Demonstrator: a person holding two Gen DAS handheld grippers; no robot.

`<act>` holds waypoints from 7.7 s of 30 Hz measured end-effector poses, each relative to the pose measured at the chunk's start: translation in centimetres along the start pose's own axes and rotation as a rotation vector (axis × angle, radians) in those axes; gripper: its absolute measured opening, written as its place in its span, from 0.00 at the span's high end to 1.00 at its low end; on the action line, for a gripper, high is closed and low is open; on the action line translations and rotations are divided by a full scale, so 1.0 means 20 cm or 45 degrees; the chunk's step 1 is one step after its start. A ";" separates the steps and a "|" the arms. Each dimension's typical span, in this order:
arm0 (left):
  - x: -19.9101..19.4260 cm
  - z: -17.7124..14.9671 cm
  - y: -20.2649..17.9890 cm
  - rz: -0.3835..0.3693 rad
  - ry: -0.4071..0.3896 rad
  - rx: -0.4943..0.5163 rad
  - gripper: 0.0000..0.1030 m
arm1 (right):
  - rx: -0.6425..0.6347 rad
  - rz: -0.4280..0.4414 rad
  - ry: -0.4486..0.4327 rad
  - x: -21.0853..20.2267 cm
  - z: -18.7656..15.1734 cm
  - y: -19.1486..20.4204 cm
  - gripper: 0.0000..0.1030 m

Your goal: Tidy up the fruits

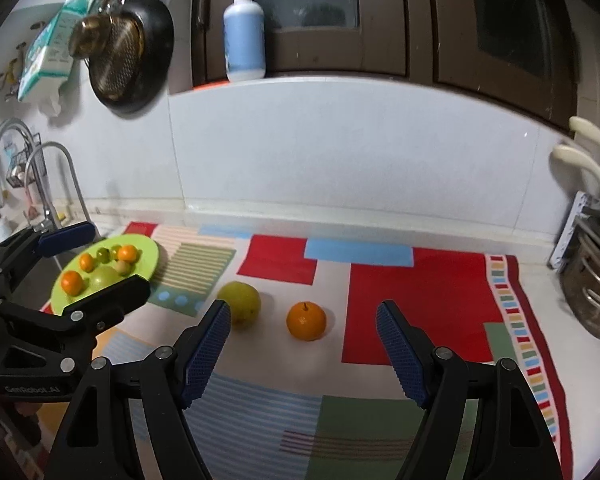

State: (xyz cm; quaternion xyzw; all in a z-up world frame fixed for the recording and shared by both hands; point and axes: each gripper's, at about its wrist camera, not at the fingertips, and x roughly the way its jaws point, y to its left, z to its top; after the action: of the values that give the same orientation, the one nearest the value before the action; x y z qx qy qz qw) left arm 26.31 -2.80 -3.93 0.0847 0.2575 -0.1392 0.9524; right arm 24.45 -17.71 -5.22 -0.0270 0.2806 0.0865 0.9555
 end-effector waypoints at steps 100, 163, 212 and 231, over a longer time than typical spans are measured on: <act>-0.63 -0.21 0.49 0.147 0.025 -0.199 0.51 | -0.050 0.303 -0.071 -0.25 0.05 0.63 0.59; -0.30 -0.38 1.22 0.188 0.127 -0.250 0.38 | 0.012 0.297 0.200 0.37 0.02 1.28 0.48; -1.32 -0.49 0.40 0.302 -0.123 -0.203 0.05 | 0.094 -0.024 -0.137 -0.92 -0.29 0.81 0.17; -1.59 -0.54 0.22 0.308 -0.179 -0.204 0.00 | 0.102 -0.050 -0.200 -1.24 -0.42 0.76 0.14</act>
State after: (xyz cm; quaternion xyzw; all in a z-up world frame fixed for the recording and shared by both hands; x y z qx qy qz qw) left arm -3.72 10.86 3.61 0.0289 0.1883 -0.0080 0.9816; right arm -3.36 -7.33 1.13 0.0125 0.2074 0.0583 0.9764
